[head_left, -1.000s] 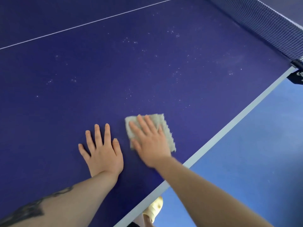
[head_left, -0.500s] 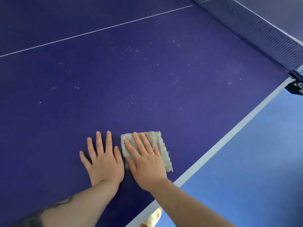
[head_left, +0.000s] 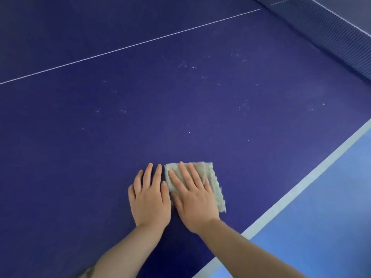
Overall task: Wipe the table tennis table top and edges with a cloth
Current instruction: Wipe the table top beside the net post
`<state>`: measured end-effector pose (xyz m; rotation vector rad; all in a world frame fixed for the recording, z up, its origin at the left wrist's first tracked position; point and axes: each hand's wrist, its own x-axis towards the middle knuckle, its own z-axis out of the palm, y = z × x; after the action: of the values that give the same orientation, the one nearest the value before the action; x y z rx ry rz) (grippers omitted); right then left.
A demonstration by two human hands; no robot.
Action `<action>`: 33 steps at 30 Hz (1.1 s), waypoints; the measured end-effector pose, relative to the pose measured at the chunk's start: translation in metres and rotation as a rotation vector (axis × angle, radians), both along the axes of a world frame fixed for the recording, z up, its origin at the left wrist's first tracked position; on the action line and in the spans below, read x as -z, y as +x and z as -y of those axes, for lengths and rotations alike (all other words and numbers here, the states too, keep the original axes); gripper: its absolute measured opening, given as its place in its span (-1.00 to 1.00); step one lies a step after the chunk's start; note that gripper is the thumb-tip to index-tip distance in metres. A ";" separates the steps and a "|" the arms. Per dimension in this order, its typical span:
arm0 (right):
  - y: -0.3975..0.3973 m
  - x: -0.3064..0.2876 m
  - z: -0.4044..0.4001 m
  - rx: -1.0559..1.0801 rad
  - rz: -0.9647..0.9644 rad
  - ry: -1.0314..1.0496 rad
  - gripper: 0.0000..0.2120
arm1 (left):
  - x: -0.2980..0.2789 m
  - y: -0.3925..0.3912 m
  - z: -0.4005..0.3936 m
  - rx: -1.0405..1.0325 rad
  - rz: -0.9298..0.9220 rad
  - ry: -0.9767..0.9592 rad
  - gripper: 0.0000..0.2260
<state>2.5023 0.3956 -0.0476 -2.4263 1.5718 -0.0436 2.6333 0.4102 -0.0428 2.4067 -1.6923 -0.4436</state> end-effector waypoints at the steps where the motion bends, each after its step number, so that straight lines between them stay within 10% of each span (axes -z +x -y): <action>1: 0.004 -0.003 0.021 -0.047 0.004 0.041 -0.46 | 0.000 0.015 0.007 0.018 0.002 -0.009 -0.51; 8: -0.032 0.001 0.029 0.519 -0.026 0.124 -0.45 | 0.007 0.107 0.034 0.004 0.133 0.028 -0.46; 17: 0.054 -0.004 0.073 -0.060 -0.016 0.100 -0.45 | 0.010 0.111 0.038 0.001 0.106 -0.007 -0.48; 25: 0.005 -0.004 0.056 0.531 -0.047 0.111 -0.45 | 0.013 0.112 0.036 0.016 0.122 -0.009 -0.47; 33: 0.084 -0.006 0.093 -0.097 -0.044 0.134 -0.47 | 0.012 0.111 0.037 -0.007 0.054 -0.029 -0.51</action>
<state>2.5868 0.3021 -0.0420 -2.4101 1.4240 0.1297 2.7448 0.3733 -0.0544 2.4250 -1.6994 -0.3536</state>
